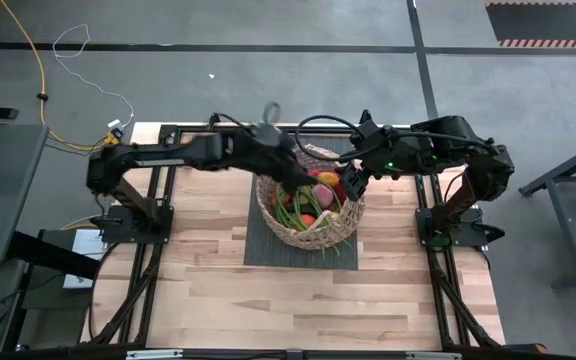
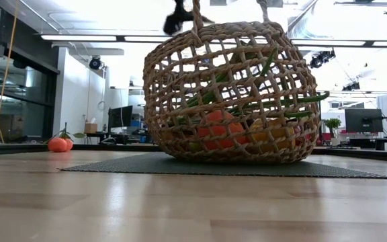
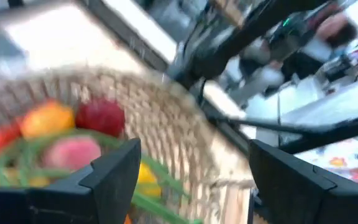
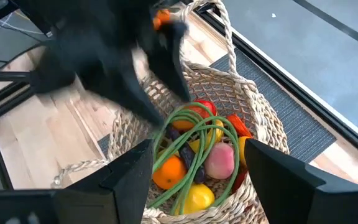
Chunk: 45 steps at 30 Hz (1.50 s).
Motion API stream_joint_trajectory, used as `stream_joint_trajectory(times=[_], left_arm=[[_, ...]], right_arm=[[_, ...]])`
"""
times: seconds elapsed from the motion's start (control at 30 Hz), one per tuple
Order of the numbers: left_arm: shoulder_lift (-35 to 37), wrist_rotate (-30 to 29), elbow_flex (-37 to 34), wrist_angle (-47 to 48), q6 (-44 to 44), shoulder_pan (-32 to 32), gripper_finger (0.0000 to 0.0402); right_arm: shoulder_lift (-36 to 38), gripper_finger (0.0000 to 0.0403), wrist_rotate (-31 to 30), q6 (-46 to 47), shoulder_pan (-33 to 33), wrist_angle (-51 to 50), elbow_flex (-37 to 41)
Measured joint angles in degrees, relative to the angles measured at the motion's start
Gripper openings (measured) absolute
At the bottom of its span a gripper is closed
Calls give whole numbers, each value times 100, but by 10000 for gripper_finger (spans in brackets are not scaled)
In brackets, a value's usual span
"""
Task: Build produce basket
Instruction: Put the tangerine into the woven basket
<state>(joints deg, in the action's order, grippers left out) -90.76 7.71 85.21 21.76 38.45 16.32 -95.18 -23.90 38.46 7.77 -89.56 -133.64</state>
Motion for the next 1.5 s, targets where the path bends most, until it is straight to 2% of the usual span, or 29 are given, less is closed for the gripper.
stream_joint_trajectory(times=[0.2,0.37,0.47,0.57,0.7,0.8,0.97,1.07,1.17,1.27,1.37,1.5], left_arm=[[1100,-97,2,-18,-798,175,282],[2190,-111,-241,-142,-1559,-248,282],[2873,-384,-749,-388,-1760,-582,282],[3622,-590,-1511,-821,-1927,-848,282],[4648,-801,-2538,-1293,-1949,-1075,282],[5285,-902,-3101,-1502,-1895,-1138,282],[6059,-1194,-3519,-1609,-1997,-1148,282],[6261,-1301,-3657,-1530,-2146,-1148,282],[6283,-1472,-3740,-1323,-2346,-1148,282],[6195,-1798,-3751,-888,-2627,-1148,282],[6064,-1968,-3755,-600,-2895,-1148,282],[5946,-2048,-3755,-545,-2968,-1148,282]], right_arm=[[0,243,-2,-146,0,-33,0],[0,243,-2,-497,0,-39,0],[0,243,117,-874,-2,-42,0],[0,243,549,-1402,-2,-44,0],[122,243,732,-1653,0,-37,269],[530,243,737,-1523,-2,-39,922],[1688,243,632,-489,47,140,2705],[2514,243,448,94,101,827,3772],[3222,243,287,220,102,1974,4701],[3794,243,236,-238,83,3323,5448],[4181,243,230,-1130,-5,4515,6022],[4436,243,225,-2169,-131,5458,6463]])
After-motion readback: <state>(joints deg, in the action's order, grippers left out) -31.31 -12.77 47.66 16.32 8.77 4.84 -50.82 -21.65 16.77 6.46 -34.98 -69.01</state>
